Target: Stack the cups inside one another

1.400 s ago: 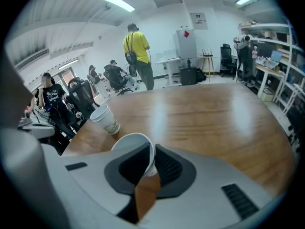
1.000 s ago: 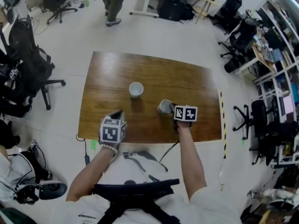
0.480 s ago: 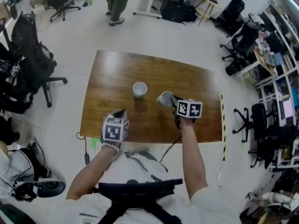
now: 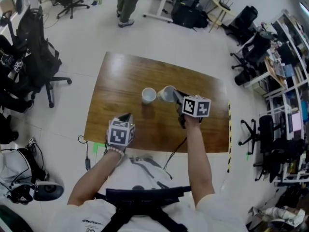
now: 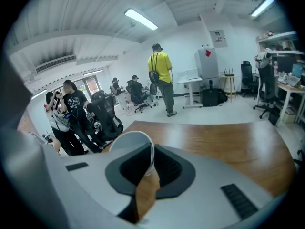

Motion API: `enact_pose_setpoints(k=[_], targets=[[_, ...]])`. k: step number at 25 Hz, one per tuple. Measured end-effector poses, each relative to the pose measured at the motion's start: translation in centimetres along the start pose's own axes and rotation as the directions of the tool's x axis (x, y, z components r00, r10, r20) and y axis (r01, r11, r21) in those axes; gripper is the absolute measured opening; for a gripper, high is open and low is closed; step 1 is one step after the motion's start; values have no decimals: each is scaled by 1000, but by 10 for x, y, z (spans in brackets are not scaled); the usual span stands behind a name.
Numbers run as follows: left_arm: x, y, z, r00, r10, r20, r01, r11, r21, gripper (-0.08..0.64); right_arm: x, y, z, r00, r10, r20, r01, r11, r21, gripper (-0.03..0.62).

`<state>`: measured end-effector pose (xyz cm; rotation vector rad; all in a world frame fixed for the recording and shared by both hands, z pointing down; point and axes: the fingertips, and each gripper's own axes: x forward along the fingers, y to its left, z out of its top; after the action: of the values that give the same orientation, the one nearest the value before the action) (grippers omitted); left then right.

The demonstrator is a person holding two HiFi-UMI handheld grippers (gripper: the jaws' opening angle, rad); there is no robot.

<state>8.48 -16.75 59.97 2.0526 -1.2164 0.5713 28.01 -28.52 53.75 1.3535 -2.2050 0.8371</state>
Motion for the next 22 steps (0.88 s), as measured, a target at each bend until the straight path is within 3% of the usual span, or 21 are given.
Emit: enact_pose_setpoints(k=[12, 22], targets=[[-2, 15, 9, 1000, 11, 10, -11, 999, -36, -2, 28, 34, 26, 998, 63, -19, -64, 996, -62, 31], [-4, 25, 7, 1000, 21, 2, -21, 998, -63, -2, 57, 44, 13, 992, 71, -107, -81, 992, -97, 31]])
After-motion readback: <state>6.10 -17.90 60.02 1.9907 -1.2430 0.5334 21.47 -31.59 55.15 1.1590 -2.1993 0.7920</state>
